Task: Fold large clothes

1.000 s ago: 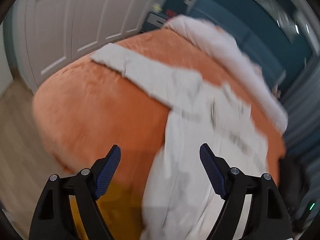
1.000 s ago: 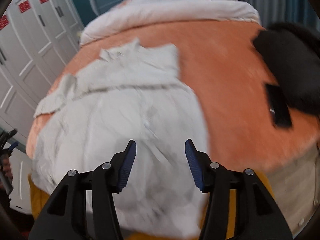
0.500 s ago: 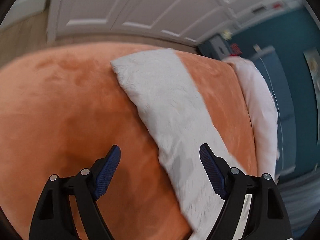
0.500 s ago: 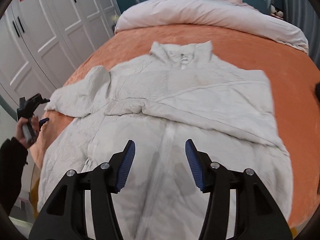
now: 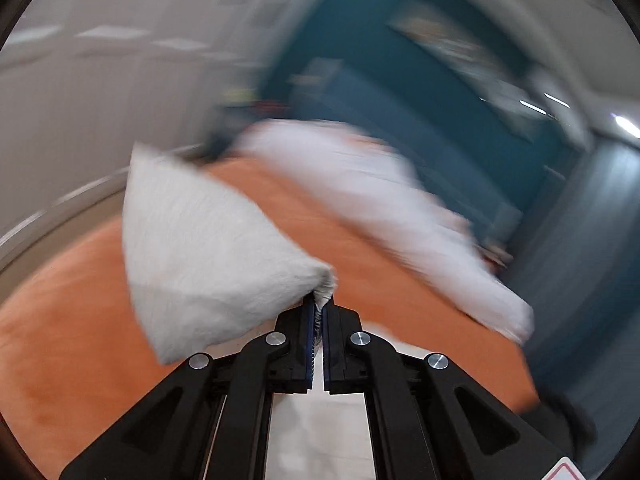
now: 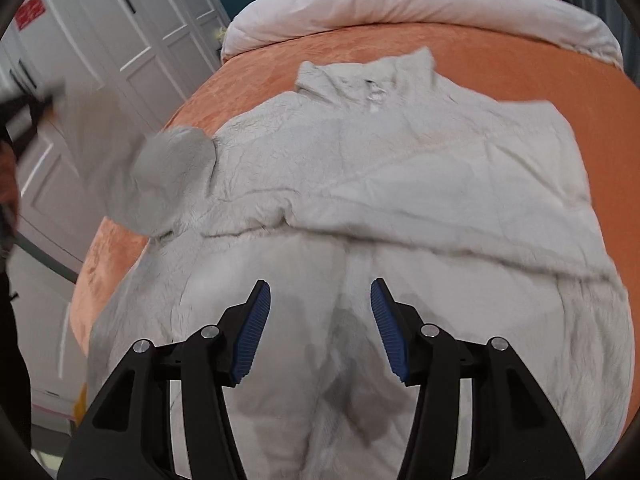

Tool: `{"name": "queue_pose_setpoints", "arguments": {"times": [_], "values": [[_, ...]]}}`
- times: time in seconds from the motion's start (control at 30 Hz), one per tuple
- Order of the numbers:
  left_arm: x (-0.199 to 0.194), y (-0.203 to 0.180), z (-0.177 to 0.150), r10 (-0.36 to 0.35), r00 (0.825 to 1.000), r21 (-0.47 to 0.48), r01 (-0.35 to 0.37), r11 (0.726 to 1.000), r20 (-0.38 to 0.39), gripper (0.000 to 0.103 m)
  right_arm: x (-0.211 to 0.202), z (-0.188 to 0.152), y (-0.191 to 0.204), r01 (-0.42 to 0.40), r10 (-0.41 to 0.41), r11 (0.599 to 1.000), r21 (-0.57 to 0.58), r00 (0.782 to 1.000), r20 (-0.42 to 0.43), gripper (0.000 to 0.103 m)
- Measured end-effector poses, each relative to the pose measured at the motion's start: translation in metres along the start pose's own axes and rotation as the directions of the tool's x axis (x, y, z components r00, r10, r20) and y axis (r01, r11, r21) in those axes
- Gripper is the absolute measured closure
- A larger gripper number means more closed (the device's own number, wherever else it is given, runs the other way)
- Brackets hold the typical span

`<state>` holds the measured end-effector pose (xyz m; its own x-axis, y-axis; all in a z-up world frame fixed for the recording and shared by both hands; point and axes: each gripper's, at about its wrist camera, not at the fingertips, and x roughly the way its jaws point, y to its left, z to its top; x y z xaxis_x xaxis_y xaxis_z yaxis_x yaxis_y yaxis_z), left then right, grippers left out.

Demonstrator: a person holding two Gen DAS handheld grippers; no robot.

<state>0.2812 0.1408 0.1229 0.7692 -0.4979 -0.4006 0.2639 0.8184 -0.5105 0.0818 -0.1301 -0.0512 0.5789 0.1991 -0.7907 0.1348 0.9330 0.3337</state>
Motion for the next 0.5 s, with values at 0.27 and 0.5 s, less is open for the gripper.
{"name": "queue_pose_setpoints", "arguments": {"times": [0.27,0.5], "values": [[0.089,-0.168,-0.184,-0.181,0.876,0.093,0.247,0.965,-0.446,0.050,-0.062,-0.030,-0.063,0.129,-0.130,0.991,0.040,0.990,0.049,0.046],[0.050,-0.094,-0.219,0.025,0.896,0.070,0.007,0.998,-0.443,0.040,-0.090,-0.047,-0.127,0.140,-0.151,0.975,0.171,0.987,0.056,0.044]]}}
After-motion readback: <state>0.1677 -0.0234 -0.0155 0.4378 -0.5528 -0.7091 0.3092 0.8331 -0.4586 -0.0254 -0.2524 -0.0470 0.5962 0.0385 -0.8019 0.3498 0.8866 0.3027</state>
